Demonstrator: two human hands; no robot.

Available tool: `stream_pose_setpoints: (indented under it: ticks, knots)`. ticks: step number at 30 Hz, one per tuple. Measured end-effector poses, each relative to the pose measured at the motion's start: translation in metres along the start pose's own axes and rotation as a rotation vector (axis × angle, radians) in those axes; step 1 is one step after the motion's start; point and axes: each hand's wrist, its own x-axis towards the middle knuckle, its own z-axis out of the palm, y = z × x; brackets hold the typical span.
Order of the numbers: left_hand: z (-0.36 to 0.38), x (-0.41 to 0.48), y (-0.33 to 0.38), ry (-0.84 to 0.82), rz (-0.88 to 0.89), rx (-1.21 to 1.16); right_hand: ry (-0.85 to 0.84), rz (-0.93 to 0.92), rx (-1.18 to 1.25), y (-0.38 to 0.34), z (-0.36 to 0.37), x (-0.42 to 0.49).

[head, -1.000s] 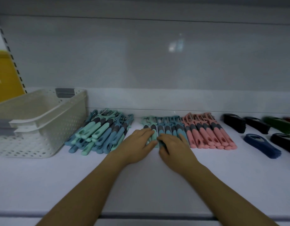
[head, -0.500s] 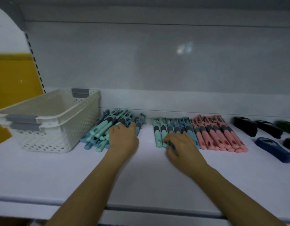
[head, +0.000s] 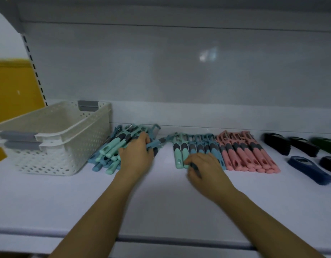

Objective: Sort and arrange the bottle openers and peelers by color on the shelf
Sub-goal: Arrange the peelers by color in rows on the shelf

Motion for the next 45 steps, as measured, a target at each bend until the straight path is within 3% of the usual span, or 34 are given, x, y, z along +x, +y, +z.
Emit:
stream_pose_setpoints:
  ticks: [7, 10, 16, 23, 26, 29, 33, 36, 39, 43, 45]
  knots:
    - [0.004, 0.006, -0.005, 0.125, 0.106, -0.185, 0.057, -0.007, 0.066, -0.003, -0.001, 0.002]
    - [-0.003, 0.002, 0.009, 0.162, 0.148, -0.362, 0.006, 0.076, 0.218, -0.011, -0.006, 0.003]
    - [0.013, -0.015, 0.068, -0.062, 0.246, -0.671, 0.234, 0.549, 1.097, -0.016, -0.029, 0.029]
    - [0.047, 0.001, 0.111, -0.296, 0.174, -0.859, 0.416, 0.723, 1.391, 0.029, -0.054, 0.046]
    - [0.057, 0.001, 0.109, -0.406, 0.059, -0.88, 0.533, 0.715, 1.316, 0.038, -0.062, 0.047]
    - [0.061, 0.006, 0.092, -0.419, 0.119, -0.7, 0.536, 0.709, 1.064, 0.043, -0.063, 0.037]
    - [0.067, 0.014, 0.071, -0.403, 0.329, -0.241, 0.368, 0.586, 0.912, 0.041, -0.058, 0.029]
    - [0.072, 0.011, 0.067, -0.441, 0.341, 0.058, 0.29, 0.504, 0.794, 0.039, -0.052, 0.029]
    - [0.073, 0.011, 0.068, -0.43, 0.329, 0.117, 0.165, 0.367, 0.47, 0.048, -0.042, 0.029]
    - [0.072, 0.01, 0.067, -0.433, 0.355, 0.118, -0.148, 0.263, -0.148, 0.059, -0.021, 0.029]
    - [0.07, 0.011, 0.065, -0.426, 0.354, 0.101, -0.152, 0.232, -0.245, 0.06, -0.02, 0.026]
